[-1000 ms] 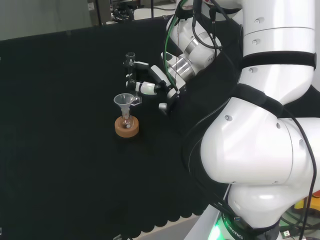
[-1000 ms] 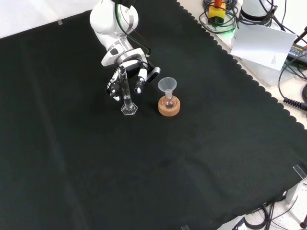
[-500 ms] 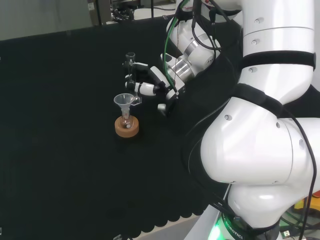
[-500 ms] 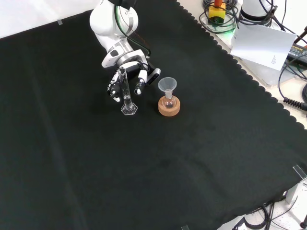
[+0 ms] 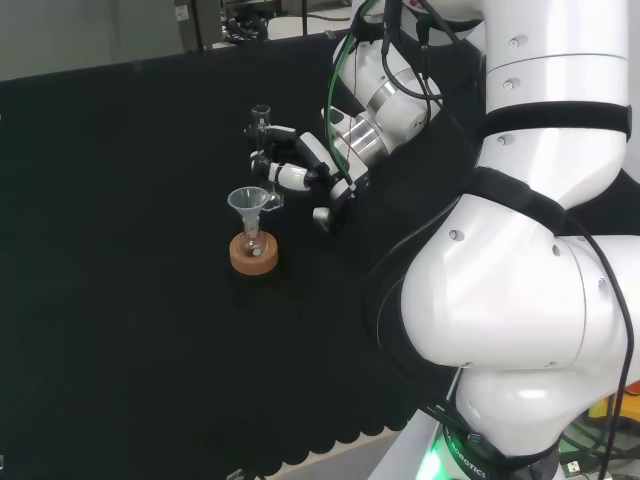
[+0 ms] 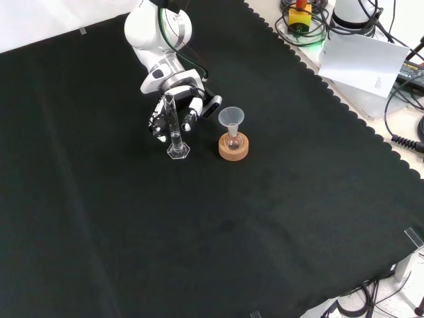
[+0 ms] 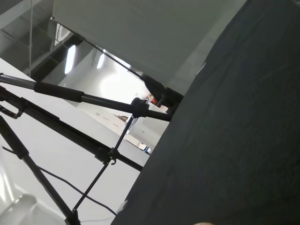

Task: Pick up the graduated cylinder.

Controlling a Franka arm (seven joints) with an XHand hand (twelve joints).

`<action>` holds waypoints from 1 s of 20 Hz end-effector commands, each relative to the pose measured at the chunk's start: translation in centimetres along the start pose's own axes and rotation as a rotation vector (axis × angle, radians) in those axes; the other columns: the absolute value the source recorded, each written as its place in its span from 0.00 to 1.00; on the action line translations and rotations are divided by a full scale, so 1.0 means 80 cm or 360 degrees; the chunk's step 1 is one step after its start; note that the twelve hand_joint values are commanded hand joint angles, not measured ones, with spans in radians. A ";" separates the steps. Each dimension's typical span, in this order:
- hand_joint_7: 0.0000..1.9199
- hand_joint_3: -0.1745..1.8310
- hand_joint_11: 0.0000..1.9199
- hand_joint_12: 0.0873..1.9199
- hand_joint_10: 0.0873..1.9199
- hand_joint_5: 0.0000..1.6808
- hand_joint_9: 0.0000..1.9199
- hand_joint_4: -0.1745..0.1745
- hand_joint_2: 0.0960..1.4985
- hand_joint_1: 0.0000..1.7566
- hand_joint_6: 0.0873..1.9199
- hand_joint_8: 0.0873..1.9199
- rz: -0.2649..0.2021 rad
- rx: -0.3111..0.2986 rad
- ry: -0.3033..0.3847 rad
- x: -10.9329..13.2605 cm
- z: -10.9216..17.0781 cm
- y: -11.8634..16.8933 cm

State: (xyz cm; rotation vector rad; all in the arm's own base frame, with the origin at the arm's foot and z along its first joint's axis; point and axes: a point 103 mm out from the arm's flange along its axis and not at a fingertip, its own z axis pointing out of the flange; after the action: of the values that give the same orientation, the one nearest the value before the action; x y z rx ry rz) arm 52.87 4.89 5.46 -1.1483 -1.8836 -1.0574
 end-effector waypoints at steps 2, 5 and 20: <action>0.32 0.00 0.33 0.58 0.15 0.42 0.47 0.59 0.77 0.59 0.14 0.25 0.0005 -0.0022 0.0003 -0.001 0.001 0.000; 0.35 0.00 0.35 0.56 0.14 0.40 0.49 0.60 0.83 0.61 0.23 0.27 0.0018 -0.0035 -0.0013 0.000 -0.001 0.000; 0.37 0.00 0.43 0.52 0.16 0.39 0.52 0.50 0.88 0.66 0.33 0.35 -0.0017 0.0155 -0.0370 0.019 -0.031 0.005</action>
State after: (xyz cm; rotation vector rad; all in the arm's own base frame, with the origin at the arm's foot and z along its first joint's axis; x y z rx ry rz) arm 53.08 4.05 7.11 -1.2350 -2.0056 -0.9795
